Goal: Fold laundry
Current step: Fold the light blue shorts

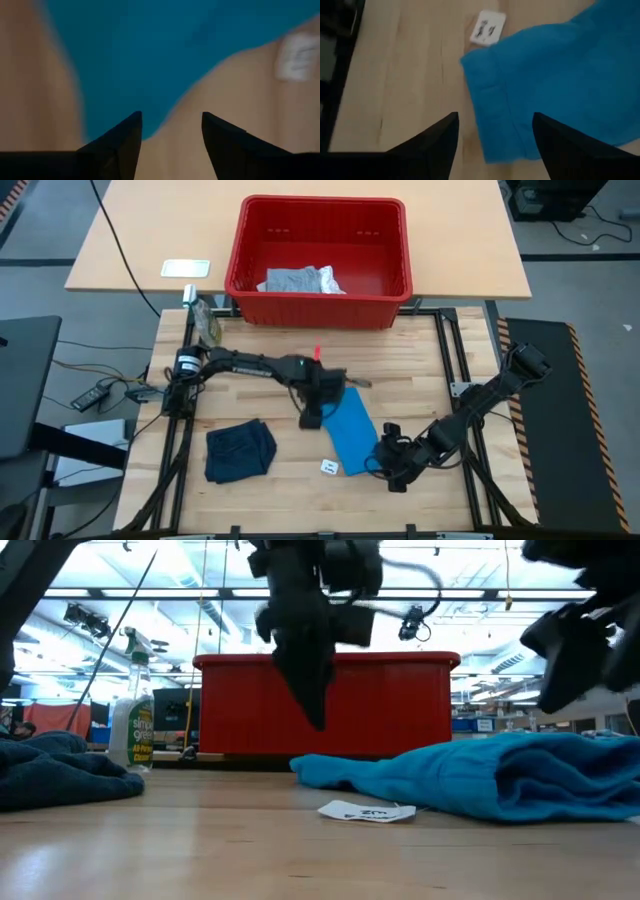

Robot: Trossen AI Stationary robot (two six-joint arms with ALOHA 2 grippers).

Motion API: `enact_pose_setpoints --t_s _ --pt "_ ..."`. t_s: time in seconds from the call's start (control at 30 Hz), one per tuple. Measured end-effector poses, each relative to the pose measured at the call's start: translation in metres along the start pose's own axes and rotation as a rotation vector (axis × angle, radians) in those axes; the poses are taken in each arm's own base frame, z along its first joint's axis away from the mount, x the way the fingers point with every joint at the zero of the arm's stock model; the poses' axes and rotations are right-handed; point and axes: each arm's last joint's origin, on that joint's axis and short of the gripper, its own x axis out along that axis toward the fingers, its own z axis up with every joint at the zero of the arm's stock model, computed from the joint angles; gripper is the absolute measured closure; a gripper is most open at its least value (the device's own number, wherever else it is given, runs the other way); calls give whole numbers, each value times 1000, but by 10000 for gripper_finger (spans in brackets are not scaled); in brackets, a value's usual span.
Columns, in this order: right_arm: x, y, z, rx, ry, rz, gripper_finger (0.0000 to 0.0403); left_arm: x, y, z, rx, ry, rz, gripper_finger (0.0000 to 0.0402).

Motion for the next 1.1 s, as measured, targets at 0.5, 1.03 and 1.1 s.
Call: enact_pose_setpoints --t_s 0.5,1.03,1.1 --pt "-1 3 -6 -192 40 19 146 22 -101 34 390 -334 33 209" --pt "9 -4 -20 -178 0 12 120 51 -123 30 516 -296 -5 104" --pt "9 -4 -20 -189 -4 12 119 58 -127 29 524 -284 -10 104"
